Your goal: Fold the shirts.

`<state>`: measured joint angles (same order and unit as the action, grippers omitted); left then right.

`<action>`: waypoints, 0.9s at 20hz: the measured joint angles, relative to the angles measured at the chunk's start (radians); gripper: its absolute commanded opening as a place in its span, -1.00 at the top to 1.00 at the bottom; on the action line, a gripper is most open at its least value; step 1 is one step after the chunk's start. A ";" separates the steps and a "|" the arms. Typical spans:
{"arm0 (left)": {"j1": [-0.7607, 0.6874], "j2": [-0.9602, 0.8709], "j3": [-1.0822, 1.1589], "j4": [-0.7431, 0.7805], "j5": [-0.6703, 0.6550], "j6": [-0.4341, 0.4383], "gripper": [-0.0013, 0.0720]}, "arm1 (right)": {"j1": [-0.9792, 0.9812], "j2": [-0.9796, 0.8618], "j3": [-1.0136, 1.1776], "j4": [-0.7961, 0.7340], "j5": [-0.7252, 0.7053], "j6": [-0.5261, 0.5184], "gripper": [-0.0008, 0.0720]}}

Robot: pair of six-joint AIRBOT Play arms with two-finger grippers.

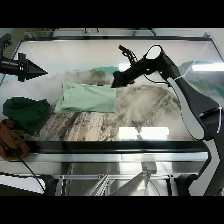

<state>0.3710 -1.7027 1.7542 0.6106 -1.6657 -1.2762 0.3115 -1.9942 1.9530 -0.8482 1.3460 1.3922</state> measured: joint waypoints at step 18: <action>-0.036 0.000 0.000 -0.002 -0.006 0.000 0.17 | 0.077 -0.239 -0.054 0.243 -0.183 0.101 0.92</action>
<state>0.3347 -1.7023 1.7542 0.6083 -1.6722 -1.2766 0.3889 -2.2330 1.8992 -0.6048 1.1633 1.4937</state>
